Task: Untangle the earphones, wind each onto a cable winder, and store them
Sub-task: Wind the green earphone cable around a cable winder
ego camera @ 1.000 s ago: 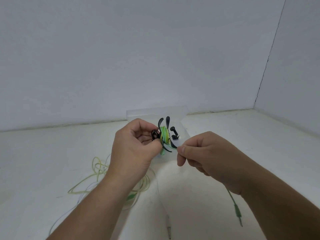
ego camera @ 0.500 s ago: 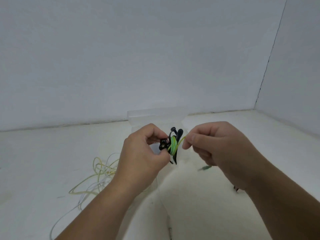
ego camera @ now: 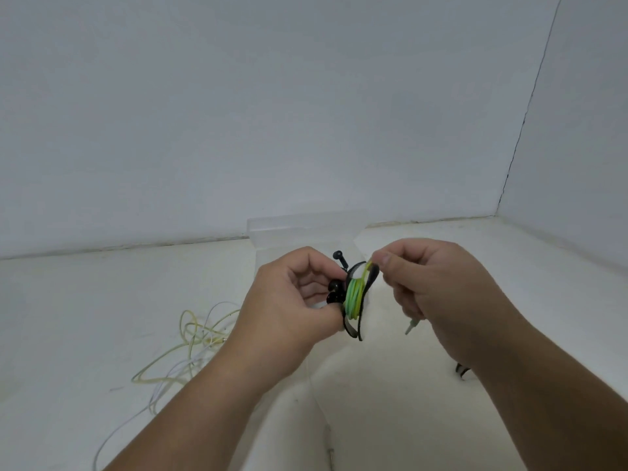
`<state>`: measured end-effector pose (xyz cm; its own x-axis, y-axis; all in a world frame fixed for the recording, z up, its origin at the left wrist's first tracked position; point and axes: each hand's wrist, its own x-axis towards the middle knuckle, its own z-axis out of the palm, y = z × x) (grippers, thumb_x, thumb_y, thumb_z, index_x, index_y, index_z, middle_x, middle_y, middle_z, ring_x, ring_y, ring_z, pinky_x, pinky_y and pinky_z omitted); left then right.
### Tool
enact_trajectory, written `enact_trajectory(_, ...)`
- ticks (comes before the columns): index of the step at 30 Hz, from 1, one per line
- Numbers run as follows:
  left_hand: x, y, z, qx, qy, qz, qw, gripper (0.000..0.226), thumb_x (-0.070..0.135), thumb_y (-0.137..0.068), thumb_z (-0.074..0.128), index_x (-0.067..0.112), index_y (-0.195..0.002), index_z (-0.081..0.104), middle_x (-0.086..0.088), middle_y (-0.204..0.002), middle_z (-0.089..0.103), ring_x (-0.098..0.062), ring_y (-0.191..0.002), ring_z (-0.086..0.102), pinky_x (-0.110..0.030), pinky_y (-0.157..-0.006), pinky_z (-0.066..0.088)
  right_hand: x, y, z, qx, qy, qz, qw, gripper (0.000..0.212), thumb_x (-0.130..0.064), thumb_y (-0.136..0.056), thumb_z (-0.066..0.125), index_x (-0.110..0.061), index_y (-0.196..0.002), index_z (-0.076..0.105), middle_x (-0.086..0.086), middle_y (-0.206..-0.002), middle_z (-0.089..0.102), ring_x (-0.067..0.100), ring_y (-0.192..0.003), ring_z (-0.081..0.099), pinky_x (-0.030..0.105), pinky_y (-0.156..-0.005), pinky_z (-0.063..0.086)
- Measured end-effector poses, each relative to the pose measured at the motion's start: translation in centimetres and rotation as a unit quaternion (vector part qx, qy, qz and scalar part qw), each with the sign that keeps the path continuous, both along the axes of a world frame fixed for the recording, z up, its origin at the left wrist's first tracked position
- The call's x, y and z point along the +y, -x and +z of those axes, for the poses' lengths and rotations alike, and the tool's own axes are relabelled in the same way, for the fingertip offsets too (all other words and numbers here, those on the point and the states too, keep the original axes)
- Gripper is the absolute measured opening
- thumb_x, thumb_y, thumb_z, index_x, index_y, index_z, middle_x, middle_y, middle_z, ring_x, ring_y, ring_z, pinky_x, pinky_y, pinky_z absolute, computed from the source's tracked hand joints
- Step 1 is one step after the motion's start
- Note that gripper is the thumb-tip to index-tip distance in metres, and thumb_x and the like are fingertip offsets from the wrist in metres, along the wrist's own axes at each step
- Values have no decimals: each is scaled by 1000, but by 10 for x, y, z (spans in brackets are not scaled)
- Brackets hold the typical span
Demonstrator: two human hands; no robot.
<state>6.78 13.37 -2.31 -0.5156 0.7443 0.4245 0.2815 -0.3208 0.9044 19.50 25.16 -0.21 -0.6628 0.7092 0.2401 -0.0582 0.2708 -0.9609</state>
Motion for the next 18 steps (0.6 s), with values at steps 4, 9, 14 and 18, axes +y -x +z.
enact_trajectory(4, 0, 1, 1, -61, -42, -18, 997, 25, -5, -61, 68, 11, -79, 67, -9, -75, 72, -14, -69, 69, -20, -64, 53, -6, 5, -6, -67, 24, 55, 996, 46, -20, -99, 54, -20, -54, 60, 0, -54, 38, 14, -48, 27, 25, -45, 22)
enact_trajectory(9, 2, 7, -1, -99, -67, 26, 992, 26, -3, -60, 69, 12, -82, 68, -8, -78, 74, -14, -69, 70, -19, -64, 53, -14, 8, -13, -133, 33, 93, 986, 36, -19, -103, 47, -8, -75, 67, 7, -62, 43, 14, -45, 29, 24, -43, 21)
enact_trajectory(14, 1, 10, -1, -80, -50, 70, 993, 25, 0, -62, 68, 16, -80, 68, -8, -77, 70, -13, -69, 69, -19, -64, 51, -21, 8, -12, -201, 17, 140, 969, 27, -17, -102, 50, -10, -92, 75, 1, -62, 53, 11, -46, 41, 19, -47, 33)
enact_trajectory(18, -2, 9, 2, -23, -10, 117, 993, 33, -13, -73, 67, 20, -77, 66, -5, -75, 64, -3, -54, 59, -12, -54, 41, -20, 5, -9, -214, -5, 143, 966, 24, -16, -99, 55, -12, -91, 77, -1, -59, 49, 10, -46, 38, 19, -48, 33)
